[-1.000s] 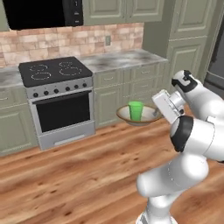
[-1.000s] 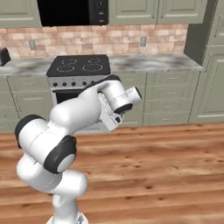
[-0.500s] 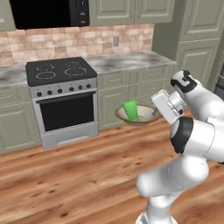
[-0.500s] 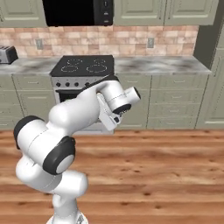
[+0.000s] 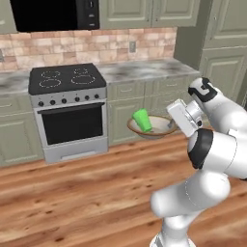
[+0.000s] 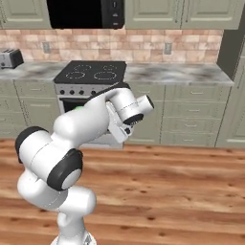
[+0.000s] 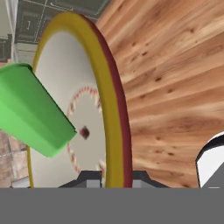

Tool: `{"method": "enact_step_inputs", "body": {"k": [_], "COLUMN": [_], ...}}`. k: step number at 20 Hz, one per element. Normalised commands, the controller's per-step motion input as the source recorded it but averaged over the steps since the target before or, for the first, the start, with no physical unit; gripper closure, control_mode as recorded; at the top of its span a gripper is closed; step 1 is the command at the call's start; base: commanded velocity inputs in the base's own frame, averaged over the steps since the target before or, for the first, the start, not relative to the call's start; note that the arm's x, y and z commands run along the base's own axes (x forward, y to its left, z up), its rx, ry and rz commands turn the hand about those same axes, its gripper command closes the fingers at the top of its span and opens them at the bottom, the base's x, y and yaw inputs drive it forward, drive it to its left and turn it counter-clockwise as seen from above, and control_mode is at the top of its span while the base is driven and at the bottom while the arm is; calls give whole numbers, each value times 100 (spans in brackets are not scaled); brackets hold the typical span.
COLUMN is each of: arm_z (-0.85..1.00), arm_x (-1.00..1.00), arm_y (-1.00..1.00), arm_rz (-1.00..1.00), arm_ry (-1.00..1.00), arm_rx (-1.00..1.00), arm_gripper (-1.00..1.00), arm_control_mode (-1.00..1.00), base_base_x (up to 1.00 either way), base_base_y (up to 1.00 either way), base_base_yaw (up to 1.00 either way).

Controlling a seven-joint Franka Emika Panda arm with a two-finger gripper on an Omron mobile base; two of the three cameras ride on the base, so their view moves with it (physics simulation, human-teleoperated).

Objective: Place the cup inside the bowl on the dining table and move the bowl to any counter.

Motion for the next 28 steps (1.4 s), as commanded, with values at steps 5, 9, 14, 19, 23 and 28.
{"method": "enact_step_inputs", "body": {"k": [5,9,14,19,23,28], "arm_z": [0,0,0,0,0,0], "arm_x": [0,0,0,0,0,0], "arm_y": [0,0,0,0,0,0], "arm_rz": [0,0,0,0,0,0], "arm_ry": [0,0,0,0,0,0], "arm_rx": [0,0,0,0,0,0], "arm_gripper": [100,100,100,100,100,100], "arm_control_mode": [100,100,100,100,100,100], "base_base_x": [37,42,36,40,42,53], "base_base_y": [-35,-37,-44,-59,-58,-46], "base_base_yaw": [21,22,18,1,0,0]}}
